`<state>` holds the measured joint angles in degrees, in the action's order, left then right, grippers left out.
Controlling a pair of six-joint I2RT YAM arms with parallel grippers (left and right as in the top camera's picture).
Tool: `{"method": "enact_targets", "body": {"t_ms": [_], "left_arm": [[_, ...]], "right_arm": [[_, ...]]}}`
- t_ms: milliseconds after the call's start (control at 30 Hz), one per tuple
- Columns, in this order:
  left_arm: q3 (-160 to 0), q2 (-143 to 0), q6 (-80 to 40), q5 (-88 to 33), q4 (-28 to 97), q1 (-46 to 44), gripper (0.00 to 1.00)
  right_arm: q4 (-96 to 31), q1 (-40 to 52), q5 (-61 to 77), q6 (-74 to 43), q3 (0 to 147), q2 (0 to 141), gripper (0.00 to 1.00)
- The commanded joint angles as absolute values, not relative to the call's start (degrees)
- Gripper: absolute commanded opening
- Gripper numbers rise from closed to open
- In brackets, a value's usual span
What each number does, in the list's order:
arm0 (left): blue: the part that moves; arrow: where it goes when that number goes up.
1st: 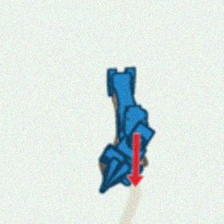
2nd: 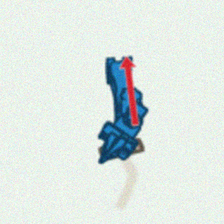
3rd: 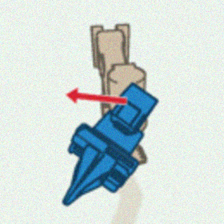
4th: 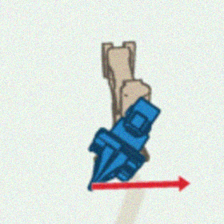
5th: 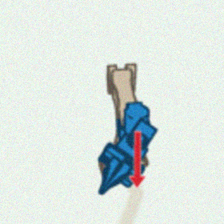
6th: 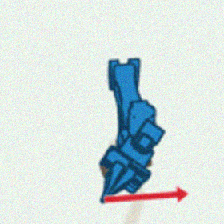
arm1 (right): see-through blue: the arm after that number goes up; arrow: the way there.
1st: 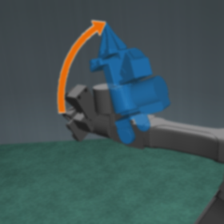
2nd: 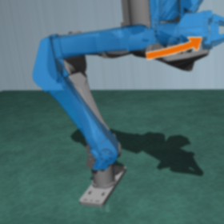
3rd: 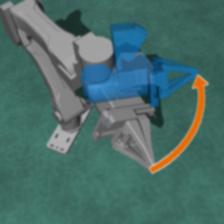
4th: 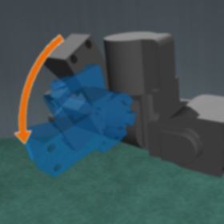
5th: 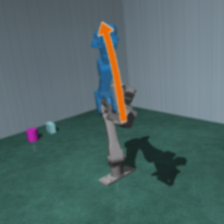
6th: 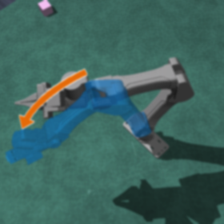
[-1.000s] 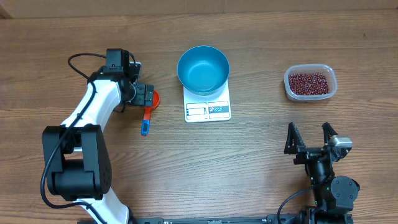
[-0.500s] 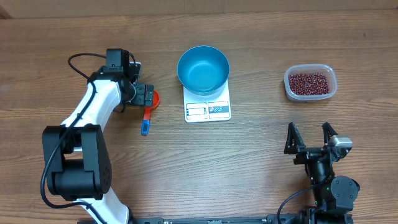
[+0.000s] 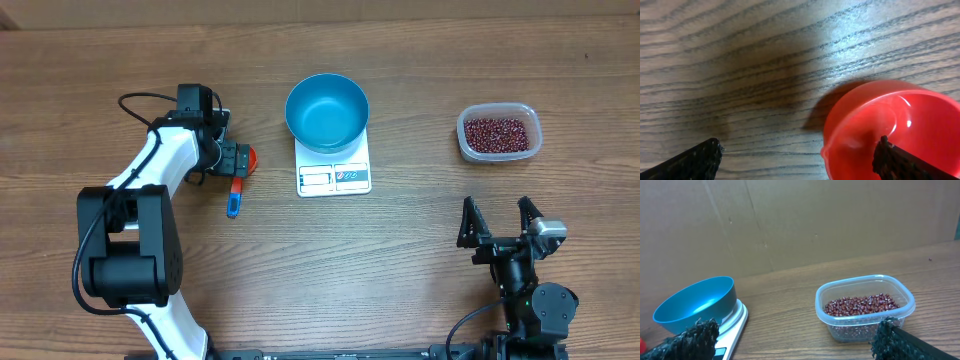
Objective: Scoop item into bowl and weigh 150g on scale
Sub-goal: 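Grasp the red scoop's rim with the left gripper and lift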
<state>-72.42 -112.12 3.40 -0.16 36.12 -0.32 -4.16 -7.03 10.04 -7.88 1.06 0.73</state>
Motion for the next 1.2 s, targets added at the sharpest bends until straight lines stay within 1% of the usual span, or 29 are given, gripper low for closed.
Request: {"method": "enact_targets", "body": {"t_ms": [0, 200, 300, 333, 367, 433, 500, 600, 633, 700, 967, 1167], "left_arm": [[-73.21, -112.97, 4.34, 0.49, 35.53, -0.01, 1.00], [-73.21, -112.97, 4.32, 0.47, 35.20, -0.01, 1.00], [-73.21, -112.97, 4.34, 0.47, 34.94, -0.01, 0.83], [-73.21, -112.97, 4.34, 0.47, 34.85, -0.01, 0.75], [-73.21, -112.97, 4.34, 0.47, 34.81, -0.01, 0.71], [-73.21, -112.97, 4.32, 0.43, 34.63, -0.01, 0.59], [-73.21, -112.97, 4.32, 0.40, 34.61, -0.01, 0.42], [-73.21, -112.97, 4.32, 0.43, 34.63, -0.01, 0.13], [-73.21, -112.97, 4.32, 0.43, 34.65, -0.01, 0.05], [-73.19, -112.97, 4.32, 0.43, 34.72, -0.01, 0.04], [-73.25, -112.77, 4.14, -1.61, 36.88, -0.01, 0.04], [-75.24, -110.91, 2.87, -1.50, 42.35, -0.01, 0.04]], "right_arm": [[-3.99, -6.72, 9.45, -8.14, 0.45, 0.19, 1.00], [-3.99, -6.72, 9.45, -8.14, 0.45, 0.19, 1.00], [-3.99, -6.72, 9.45, -8.14, 0.45, 0.19, 1.00], [-3.99, -6.72, 9.45, -8.14, 0.45, 0.19, 1.00], [-3.99, -6.72, 9.45, -8.14, 0.45, 0.19, 1.00], [-3.99, -6.72, 9.45, -8.14, 0.45, 0.19, 1.00], [-3.99, -6.72, 9.45, -8.14, 0.45, 0.19, 1.00], [-3.99, -6.72, 9.45, -8.14, 0.45, 0.19, 1.00], [-3.99, -6.72, 9.45, -8.14, 0.45, 0.19, 1.00], [-3.99, -6.72, 9.47, -8.14, 0.45, 0.19, 1.00], [-3.99, -6.72, 9.45, -8.14, 0.45, 0.19, 1.00], [-3.99, -6.72, 9.45, -8.14, 0.45, 0.19, 1.00]]}}
